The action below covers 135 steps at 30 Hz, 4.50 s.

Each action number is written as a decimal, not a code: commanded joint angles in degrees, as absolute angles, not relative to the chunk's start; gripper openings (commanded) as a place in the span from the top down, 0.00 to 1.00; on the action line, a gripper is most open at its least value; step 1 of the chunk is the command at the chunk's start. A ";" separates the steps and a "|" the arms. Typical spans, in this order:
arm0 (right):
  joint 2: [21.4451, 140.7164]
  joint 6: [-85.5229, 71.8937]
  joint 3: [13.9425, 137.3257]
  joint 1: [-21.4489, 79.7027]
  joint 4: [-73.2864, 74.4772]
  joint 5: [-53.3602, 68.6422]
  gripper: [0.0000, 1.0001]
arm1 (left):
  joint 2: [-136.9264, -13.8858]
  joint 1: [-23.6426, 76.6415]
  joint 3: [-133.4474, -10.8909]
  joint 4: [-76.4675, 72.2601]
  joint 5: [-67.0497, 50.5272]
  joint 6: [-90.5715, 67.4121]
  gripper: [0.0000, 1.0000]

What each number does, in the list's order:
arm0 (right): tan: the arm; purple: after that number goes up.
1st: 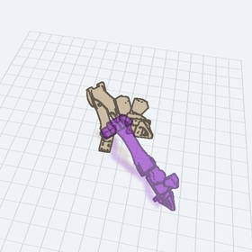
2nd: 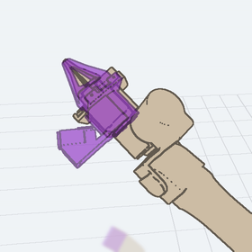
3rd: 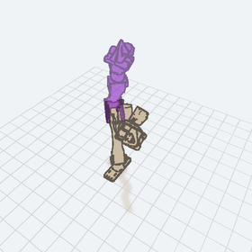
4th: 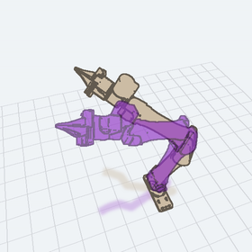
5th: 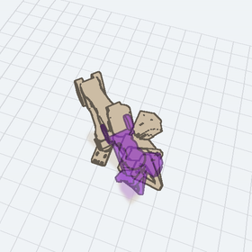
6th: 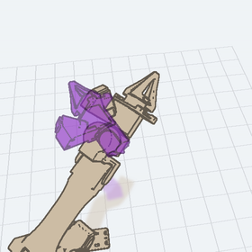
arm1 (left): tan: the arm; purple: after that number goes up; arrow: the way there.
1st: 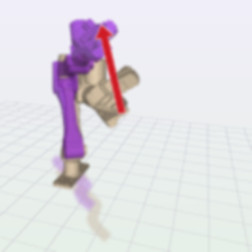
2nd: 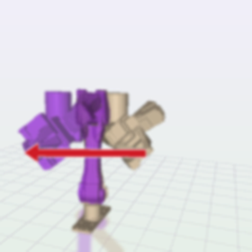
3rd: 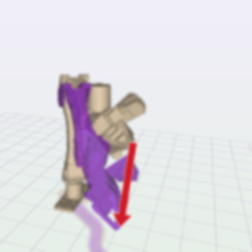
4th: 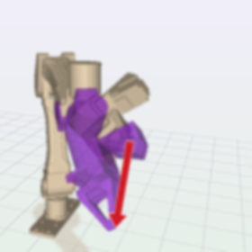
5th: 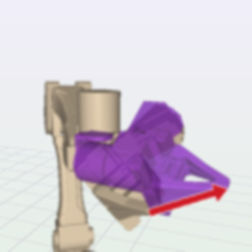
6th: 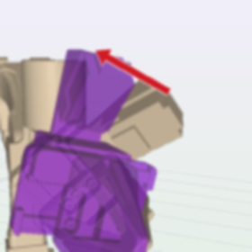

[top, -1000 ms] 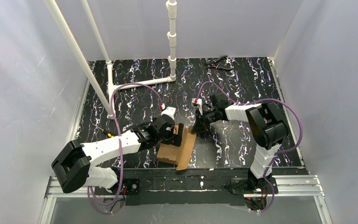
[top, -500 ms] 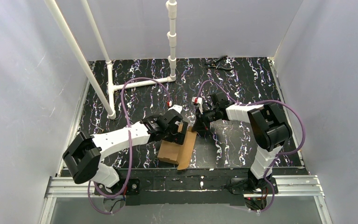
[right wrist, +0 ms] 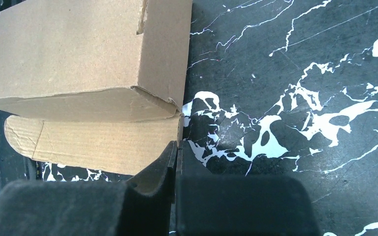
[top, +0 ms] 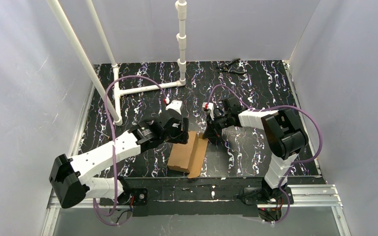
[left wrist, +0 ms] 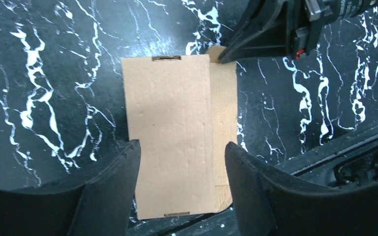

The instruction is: Fold the paper box

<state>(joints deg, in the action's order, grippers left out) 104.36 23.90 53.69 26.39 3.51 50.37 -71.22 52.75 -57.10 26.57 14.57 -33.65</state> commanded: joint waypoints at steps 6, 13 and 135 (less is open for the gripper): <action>102.65 23.95 53.77 26.81 3.43 50.02 0.99 | -72.73 46.80 -48.91 20.43 7.05 -32.72 0.54; 102.98 23.86 53.92 26.85 3.52 50.10 0.99 | -74.00 46.62 -48.80 12.19 -4.49 -34.06 0.85; 98.85 23.74 71.82 35.26 9.31 41.55 0.78 | -26.09 43.16 -31.67 44.34 5.09 -62.20 1.00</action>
